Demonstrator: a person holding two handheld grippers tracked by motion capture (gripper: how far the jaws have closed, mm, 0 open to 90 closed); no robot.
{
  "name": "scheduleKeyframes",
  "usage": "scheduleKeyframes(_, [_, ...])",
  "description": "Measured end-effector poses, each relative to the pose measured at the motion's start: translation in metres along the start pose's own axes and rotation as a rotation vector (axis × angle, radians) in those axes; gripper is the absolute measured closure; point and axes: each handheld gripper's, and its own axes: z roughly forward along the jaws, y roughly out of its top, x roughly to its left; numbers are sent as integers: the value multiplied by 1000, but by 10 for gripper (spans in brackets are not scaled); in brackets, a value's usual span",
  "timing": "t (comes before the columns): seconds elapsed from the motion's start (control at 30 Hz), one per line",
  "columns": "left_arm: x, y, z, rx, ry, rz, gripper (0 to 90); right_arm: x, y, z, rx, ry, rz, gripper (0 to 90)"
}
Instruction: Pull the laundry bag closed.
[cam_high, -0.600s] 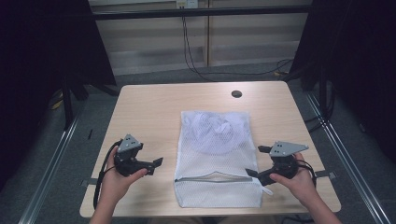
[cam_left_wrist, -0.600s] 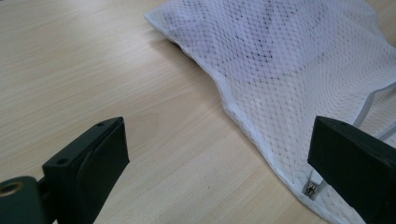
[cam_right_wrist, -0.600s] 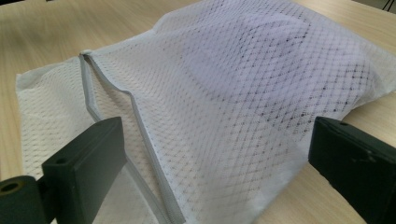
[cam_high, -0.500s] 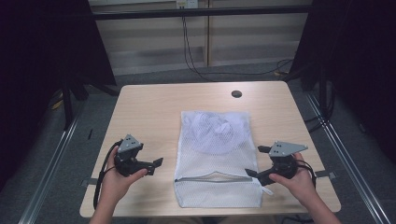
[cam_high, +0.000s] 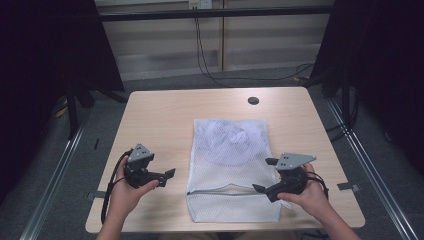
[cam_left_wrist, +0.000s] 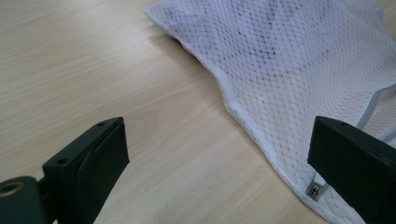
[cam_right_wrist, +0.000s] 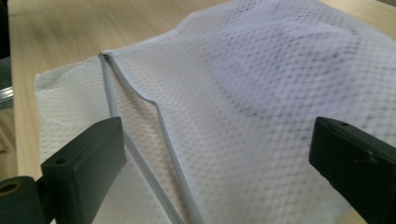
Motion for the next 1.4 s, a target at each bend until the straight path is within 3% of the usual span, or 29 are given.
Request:
scheduleKeyframes(0.37, [-2,-1,2,15,-8,9,46,13,14,19,-1,50,-12,58])
scheduleKeyframes(0.9, [-3,-2,3,28,-16,14,46,28,27,43,7,81,-30,72])
scheduleKeyframes(1.4, [-3,-2,4,42,-28,17,46,48,40,73,17,150,-46,120])
